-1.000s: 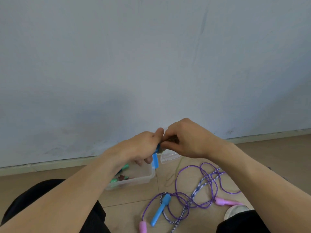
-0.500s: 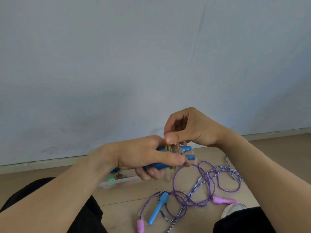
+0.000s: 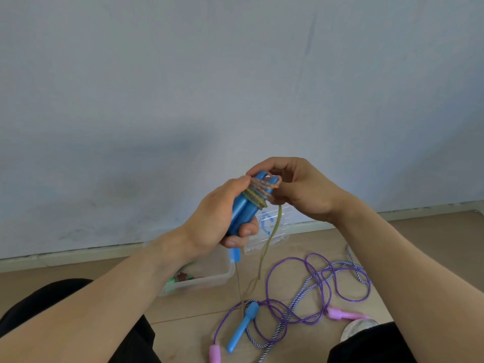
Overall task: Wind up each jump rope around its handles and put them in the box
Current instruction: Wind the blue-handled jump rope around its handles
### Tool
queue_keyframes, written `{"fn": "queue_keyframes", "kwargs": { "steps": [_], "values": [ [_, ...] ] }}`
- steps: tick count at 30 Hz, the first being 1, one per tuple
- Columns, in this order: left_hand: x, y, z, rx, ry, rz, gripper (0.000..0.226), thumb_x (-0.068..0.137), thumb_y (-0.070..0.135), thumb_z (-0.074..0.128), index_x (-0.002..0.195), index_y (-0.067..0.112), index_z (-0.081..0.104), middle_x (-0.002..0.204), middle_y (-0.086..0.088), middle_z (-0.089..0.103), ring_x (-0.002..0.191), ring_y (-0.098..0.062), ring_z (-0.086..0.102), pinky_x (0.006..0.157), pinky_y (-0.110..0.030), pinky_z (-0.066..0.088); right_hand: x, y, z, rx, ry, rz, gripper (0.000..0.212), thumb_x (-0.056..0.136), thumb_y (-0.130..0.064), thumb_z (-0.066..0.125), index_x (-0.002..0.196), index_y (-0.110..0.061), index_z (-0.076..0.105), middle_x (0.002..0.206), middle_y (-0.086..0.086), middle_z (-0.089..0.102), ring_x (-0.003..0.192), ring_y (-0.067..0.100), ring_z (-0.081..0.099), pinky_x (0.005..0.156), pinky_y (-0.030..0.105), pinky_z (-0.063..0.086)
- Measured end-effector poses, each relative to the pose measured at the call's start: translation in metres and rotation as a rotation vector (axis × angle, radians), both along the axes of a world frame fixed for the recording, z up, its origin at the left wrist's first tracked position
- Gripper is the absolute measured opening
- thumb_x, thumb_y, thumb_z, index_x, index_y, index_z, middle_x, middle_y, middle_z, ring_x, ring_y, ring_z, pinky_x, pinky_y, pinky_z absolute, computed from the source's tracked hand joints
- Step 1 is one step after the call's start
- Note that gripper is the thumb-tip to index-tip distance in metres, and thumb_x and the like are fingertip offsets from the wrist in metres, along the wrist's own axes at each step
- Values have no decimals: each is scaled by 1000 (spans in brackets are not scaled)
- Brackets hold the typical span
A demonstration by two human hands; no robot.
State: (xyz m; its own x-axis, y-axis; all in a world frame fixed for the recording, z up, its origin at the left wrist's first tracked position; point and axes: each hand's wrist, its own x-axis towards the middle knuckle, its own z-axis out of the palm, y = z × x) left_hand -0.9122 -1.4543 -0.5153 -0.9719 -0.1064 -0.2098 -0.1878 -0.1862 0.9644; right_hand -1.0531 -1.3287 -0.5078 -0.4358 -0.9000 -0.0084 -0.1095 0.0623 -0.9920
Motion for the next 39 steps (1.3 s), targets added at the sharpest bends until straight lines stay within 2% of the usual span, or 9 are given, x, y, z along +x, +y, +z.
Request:
{"fn": "queue_keyframes", "kwargs": {
  "steps": [4,7,10,14,22,28,33,35,39],
  "values": [
    [0,1,1,-46,172,123,41,108,32,22,126,6,48,55,-3,50,40,-13,38,41,-24,26,10,-7,-4,-59,5,16,21,90,3,55,92,-12,69,67,-1,56,56,10,44,54,21,35],
    [0,-1,1,20,198,137,43,102,40,27,113,7,53,51,-7,44,39,-19,33,41,-24,26,19,-11,-7,-5,25,35,36,98,-2,53,75,-25,69,59,0,47,53,10,39,52,20,31],
    [-1,-4,3,63,168,183,49,97,44,28,102,0,50,51,-11,39,39,-16,28,42,-24,21,22,-13,-4,55,70,30,25,102,-13,49,85,-10,66,62,7,39,55,17,35,52,26,29],
    [-3,-11,9,45,103,331,35,102,39,26,87,12,41,51,-9,38,37,-16,27,48,-32,12,27,-14,-4,221,209,36,27,104,-19,46,86,-13,65,65,-2,55,55,19,37,53,30,33],
    [-7,-23,-1,-415,91,452,33,102,41,40,83,15,47,60,0,42,51,-21,41,43,-28,27,27,3,33,428,243,157,30,104,-25,45,88,-11,66,54,-3,34,50,15,29,54,28,31],
    [-8,-25,-6,-967,-159,117,42,102,45,30,81,16,52,63,3,53,53,-15,49,53,-28,38,38,4,34,378,280,158,33,103,-29,47,83,-11,67,51,-2,45,53,19,34,50,24,32],
    [-2,-19,-2,-541,-402,-263,77,80,83,6,100,28,55,72,-9,33,47,-11,40,44,-17,33,32,3,28,438,181,17,37,93,-31,62,71,-3,70,47,1,53,46,15,40,51,22,37],
    [4,-22,-4,-522,-439,-359,115,53,95,-4,124,26,54,86,-12,37,51,-13,39,44,-18,32,27,4,28,424,130,-34,38,84,-33,73,66,1,67,44,1,49,43,15,38,47,20,36],
    [-7,1,-8,-320,-386,-305,123,49,100,5,138,29,51,94,-1,53,63,-13,48,59,-23,49,17,8,27,406,99,-66,44,58,-41,82,56,-5,57,42,0,44,43,14,33,44,21,32]
  ]
}}
